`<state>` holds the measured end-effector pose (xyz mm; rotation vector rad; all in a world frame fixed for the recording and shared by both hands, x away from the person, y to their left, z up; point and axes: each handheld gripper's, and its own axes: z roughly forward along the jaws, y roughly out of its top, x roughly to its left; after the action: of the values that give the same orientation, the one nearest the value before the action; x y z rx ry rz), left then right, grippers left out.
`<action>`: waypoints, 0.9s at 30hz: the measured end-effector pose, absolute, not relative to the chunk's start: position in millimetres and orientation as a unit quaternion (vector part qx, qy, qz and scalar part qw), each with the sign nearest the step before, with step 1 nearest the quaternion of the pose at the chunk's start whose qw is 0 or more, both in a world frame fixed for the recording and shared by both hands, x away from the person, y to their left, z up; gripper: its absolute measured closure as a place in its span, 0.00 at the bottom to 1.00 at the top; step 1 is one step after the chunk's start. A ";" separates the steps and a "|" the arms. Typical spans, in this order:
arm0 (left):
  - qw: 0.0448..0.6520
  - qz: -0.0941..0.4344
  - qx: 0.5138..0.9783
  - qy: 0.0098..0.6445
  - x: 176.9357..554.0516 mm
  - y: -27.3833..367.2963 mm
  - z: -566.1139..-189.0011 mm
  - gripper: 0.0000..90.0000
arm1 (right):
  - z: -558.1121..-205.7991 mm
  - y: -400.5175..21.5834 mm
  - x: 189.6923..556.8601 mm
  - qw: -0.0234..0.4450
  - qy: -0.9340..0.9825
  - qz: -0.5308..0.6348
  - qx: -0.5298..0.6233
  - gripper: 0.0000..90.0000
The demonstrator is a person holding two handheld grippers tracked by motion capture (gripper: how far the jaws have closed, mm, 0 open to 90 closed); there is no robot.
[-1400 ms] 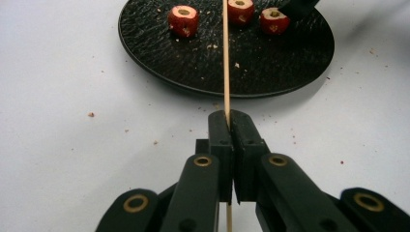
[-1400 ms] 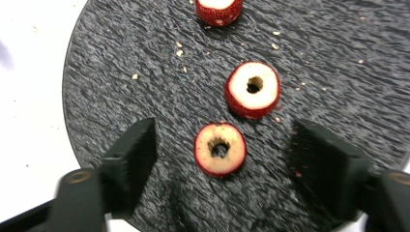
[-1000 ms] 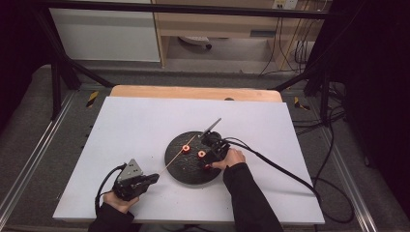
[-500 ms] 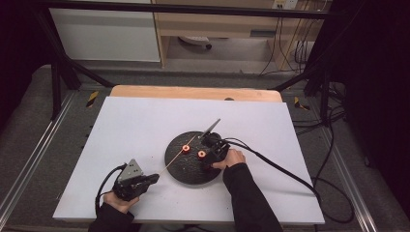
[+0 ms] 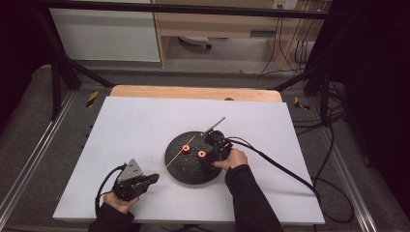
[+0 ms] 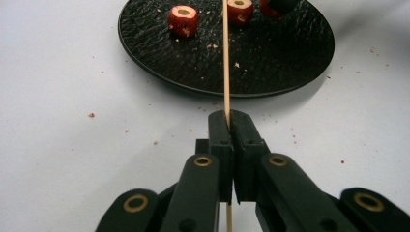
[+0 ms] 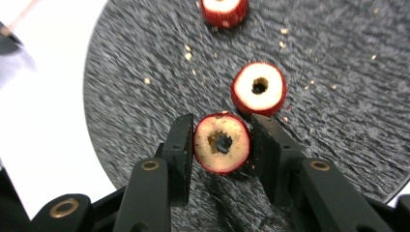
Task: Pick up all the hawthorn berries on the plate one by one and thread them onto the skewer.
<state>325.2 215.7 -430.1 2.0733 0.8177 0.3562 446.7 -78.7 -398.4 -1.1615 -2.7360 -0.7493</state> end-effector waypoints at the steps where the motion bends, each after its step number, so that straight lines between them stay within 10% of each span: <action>1: 0.428 0.143 0.830 0.327 325.1 215.7 -430.1 0.98 | -396.7 -81.8 444.4 0.036 -0.889 -0.261 -0.375 0.69; 27: 0.431 0.145 0.827 0.330 324.4 213.4 -429.9 0.98 | -397.3 -123.9 413.5 0.021 -0.776 -0.479 -0.410 0.69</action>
<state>324.4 213.4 -429.9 2.0629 0.8230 0.3612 413.5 -123.9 -397.3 -1.2709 -2.4067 -1.4851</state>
